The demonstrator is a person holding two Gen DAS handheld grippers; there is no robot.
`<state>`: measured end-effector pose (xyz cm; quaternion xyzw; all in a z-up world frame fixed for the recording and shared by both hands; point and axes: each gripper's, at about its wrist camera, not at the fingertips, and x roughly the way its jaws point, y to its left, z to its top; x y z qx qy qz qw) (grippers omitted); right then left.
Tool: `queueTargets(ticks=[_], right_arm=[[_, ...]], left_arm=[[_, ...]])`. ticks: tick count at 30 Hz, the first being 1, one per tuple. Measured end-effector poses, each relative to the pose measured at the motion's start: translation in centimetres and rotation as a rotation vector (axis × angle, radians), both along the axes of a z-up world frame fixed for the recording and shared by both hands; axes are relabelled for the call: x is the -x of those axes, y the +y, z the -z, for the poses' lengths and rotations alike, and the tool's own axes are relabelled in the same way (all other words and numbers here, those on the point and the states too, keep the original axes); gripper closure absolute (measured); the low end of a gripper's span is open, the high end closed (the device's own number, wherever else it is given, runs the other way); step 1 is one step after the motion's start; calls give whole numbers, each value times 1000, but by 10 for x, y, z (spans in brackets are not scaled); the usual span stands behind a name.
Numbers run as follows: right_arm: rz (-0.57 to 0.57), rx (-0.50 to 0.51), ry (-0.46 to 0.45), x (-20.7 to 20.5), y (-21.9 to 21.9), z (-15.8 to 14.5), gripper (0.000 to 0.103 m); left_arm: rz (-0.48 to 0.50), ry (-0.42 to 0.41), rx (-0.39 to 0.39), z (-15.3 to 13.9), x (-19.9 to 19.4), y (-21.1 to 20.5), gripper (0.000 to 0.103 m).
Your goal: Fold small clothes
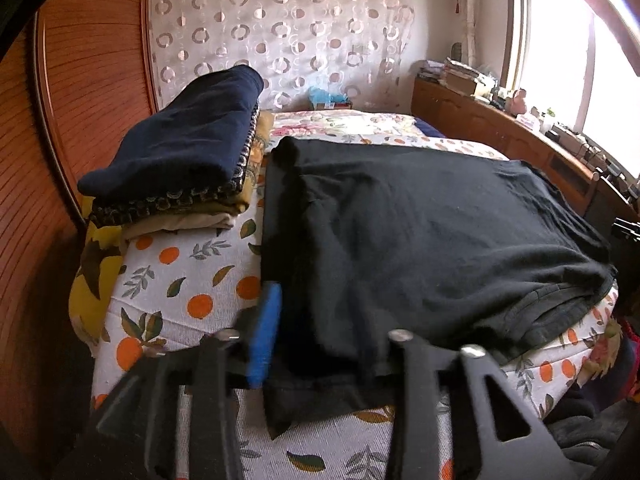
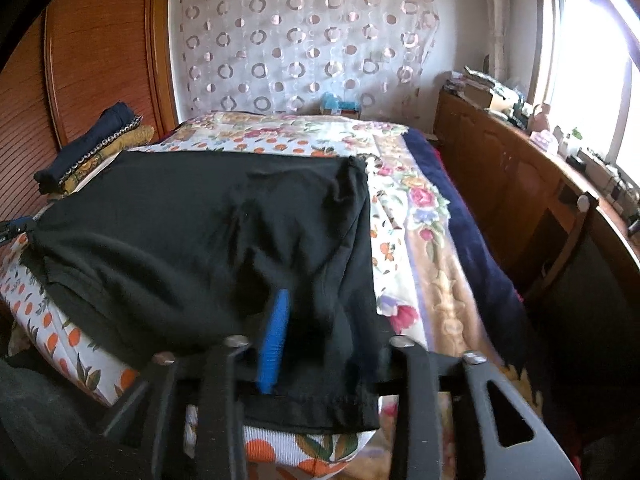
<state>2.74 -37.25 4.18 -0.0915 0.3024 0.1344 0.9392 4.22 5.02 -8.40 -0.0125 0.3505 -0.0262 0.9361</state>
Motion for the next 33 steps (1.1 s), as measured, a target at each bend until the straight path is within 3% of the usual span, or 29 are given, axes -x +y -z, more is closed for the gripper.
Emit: queueTargets(ticks=[1, 3, 6, 17, 25, 33], right_arm=[[-7, 0, -10, 0, 3, -3, 50], [-24, 2, -17, -2, 9, -5, 44], [-55, -1, -14, -7, 24, -2, 40], [-185, -29, 93, -53, 80, 44, 39], [-200, 0, 107, -67, 91, 52, 39], [-160, 18, 108, -73, 104, 58, 26]], left_arm=[[2, -1, 3, -1, 1, 0, 55], [6, -1, 5, -1, 2, 1, 37], [5, -2, 7, -1, 2, 1, 27], [-27, 28, -22, 9, 1, 2, 27], [-45, 43, -19, 15, 4, 10, 27], [-52, 69, 38, 23, 2, 21, 27]])
